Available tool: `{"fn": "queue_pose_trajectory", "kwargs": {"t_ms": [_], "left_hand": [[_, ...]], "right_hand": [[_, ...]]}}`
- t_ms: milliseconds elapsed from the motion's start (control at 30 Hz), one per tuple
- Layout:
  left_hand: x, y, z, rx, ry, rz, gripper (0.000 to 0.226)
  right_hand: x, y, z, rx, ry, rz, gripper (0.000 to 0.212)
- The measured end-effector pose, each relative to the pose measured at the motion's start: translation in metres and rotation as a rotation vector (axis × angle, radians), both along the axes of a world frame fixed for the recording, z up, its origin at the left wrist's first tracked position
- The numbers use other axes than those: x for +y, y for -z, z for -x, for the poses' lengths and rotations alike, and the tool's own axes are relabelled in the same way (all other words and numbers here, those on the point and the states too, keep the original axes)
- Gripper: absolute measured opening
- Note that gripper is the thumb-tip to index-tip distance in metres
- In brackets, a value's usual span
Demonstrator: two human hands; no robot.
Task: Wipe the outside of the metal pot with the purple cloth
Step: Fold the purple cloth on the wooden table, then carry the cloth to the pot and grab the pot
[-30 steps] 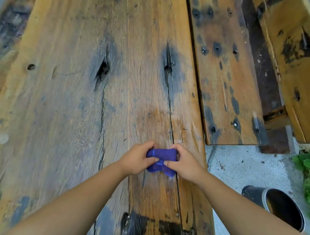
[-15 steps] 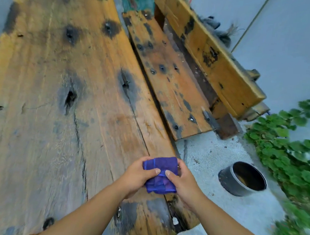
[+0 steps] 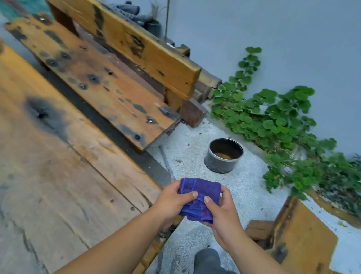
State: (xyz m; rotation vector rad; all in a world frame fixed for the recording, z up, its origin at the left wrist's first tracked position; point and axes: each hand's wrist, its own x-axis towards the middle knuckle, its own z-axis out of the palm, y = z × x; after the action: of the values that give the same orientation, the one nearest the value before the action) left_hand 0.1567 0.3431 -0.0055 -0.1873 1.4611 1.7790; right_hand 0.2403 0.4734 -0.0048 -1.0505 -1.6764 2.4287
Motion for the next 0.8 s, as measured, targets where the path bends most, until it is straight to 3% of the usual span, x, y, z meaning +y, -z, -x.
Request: {"fn": "queue_pose_trajectory", "kwargs": {"t_ms": [200,533,667,800], "left_hand": [[0.078,0.014,0.004,0.03,0.109,0.164,0.017],[0.248,0.04,0.029,0.045,0.074,0.259,0.018],[0.299,0.058,0.045,0.066,0.069,0.3,0.017],[0.338,0.099,0.071,0.036,0.069,0.321,0.021]], "right_hand": [[0.082,0.014,-0.002,-0.067,-0.023,-0.189,0.033],[0.262,0.058,0.034,-0.16,-0.153,-0.381,0.031],[0.313,0.082,0.055,-0.162,-0.149,-0.346,0.032],[0.346,0.125,0.079,-0.159,-0.046,-0.169,0.032]]}}
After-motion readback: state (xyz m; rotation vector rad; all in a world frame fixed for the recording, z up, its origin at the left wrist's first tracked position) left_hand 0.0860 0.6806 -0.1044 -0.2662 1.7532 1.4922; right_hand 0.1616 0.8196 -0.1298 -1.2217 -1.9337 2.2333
